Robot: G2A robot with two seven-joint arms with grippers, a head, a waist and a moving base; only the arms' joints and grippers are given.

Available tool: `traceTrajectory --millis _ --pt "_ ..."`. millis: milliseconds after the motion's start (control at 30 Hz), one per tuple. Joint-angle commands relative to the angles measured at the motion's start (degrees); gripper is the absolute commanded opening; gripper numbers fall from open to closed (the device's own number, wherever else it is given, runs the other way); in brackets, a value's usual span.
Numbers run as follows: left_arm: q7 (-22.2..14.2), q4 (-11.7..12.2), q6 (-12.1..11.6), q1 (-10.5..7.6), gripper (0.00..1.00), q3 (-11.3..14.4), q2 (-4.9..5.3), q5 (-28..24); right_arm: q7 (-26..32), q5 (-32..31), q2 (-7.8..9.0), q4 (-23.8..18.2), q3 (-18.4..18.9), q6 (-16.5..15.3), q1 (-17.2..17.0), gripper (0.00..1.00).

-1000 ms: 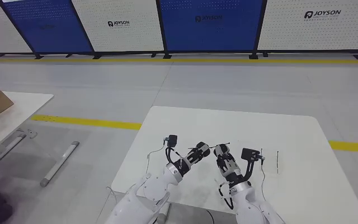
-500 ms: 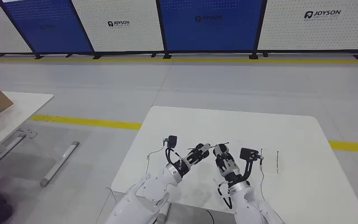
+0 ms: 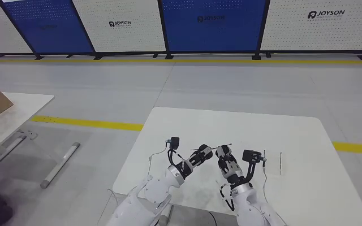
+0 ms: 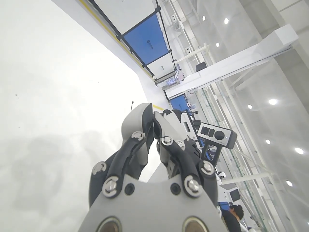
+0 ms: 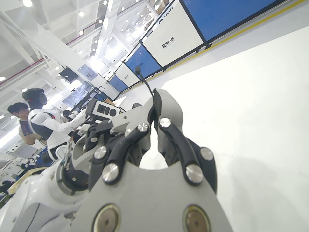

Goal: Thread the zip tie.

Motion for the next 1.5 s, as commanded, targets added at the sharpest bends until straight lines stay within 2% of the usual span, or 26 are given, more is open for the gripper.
traceTrajectory --millis 0,233,400,433,467,500,533,567,667,700,733,900,933,967,1000,1067,1133,1167,1467 --pt "-0.37 -0.03 -0.3 -0.01 0.0 0.01 0.02 -0.22 0.23 -0.08 0.0 0.09 -0.02 0.04 0.12 0.0" --pt "-0.78 0.02 -0.82 -0.05 0.0 -0.13 0.08 -0.58 1.27 0.48 -0.08 0.51 -0.24 -0.01 0.7 0.0" --pt "-0.67 -0.12 -1.2 0.03 0.0 -0.43 0.15 -0.66 2.9 3.18 -0.1 0.49 0.18 -0.75 0.88 0.0" --pt "-0.46 -0.08 -1.17 0.04 0.0 -0.49 0.16 -0.55 2.97 3.46 -0.07 0.34 0.38 -0.78 0.78 0.16" --pt "-0.3 -0.04 -1.13 0.06 0.0 -0.49 0.16 -0.44 2.94 3.64 -0.05 0.19 0.52 -0.8 0.66 0.38" --pt "-0.18 0.0 -1.08 0.06 0.0 -0.46 0.15 -0.37 2.79 3.68 -0.03 0.04 0.65 -0.8 0.52 0.48" --pt "-0.08 0.03 -1.05 0.06 0.0 -0.43 0.15 -0.33 2.57 3.65 -0.01 -0.08 0.75 -0.76 0.37 0.52" --pt "0.03 0.1 -0.98 0.05 0.0 -0.4 0.14 -0.31 2.33 3.57 0.0 -0.22 0.82 -0.7 0.19 0.67" --pt "0.26 0.21 -0.9 0.03 0.0 -0.25 0.12 -0.17 1.56 3.36 0.05 -0.47 1.03 -0.8 -0.21 0.65" --pt "0.31 0.23 -0.89 0.04 0.0 -0.21 0.11 -0.14 1.25 3.24 0.06 -0.55 1.11 -0.78 -0.32 0.61" --pt "0.36 0.23 -0.86 0.04 0.0 -0.19 0.11 -0.11 0.89 3.09 0.07 -0.67 1.19 -0.78 -0.44 0.51" --pt "0.6 0.13 -0.94 0.16 0.0 -0.12 0.11 -0.12 0.09 2.91 0.19 -1.3 1.82 -1.03 -1.09 0.43" --pt "0.61 0.13 -0.98 0.18 0.0 -0.11 0.11 -0.14 0.05 2.79 0.22 -1.36 1.92 -1.02 -1.16 0.37" --pt "0.62 0.14 -1.01 0.2 0.0 -0.09 0.11 -0.16 0.0 2.63 0.24 -1.41 2.01 -0.98 -1.21 0.27" --pt "0.62 0.15 -1.04 0.22 0.0 -0.05 0.1 -0.18 -0.06 2.47 0.26 -1.48 2.07 -0.92 -1.28 0.22" --pt "0.62 0.18 -1.14 0.24 0.0 0.0 0.1 -0.21 -0.18 2.39 0.27 -1.57 2.19 -0.8 -1.32 0.19" --pt "0.63 0.22 -1.24 0.23 0.0 0.01 0.1 -0.26 -0.21 2.37 0.28 -1.61 2.26 -0.77 -1.3 0.03" --pt "0.63 0.24 -1.31 0.22 0.0 0.02 0.1 -0.27 -0.21 2.3 0.28 -1.61 2.28 -0.75 -1.27 0.0" --pt "0.63 0.11 -1.5 0.05 0.0 0.16 0.1 -0.2 -0.04 1.17 0.34 -1.49 2.24 -0.83 -1.08 0.0"
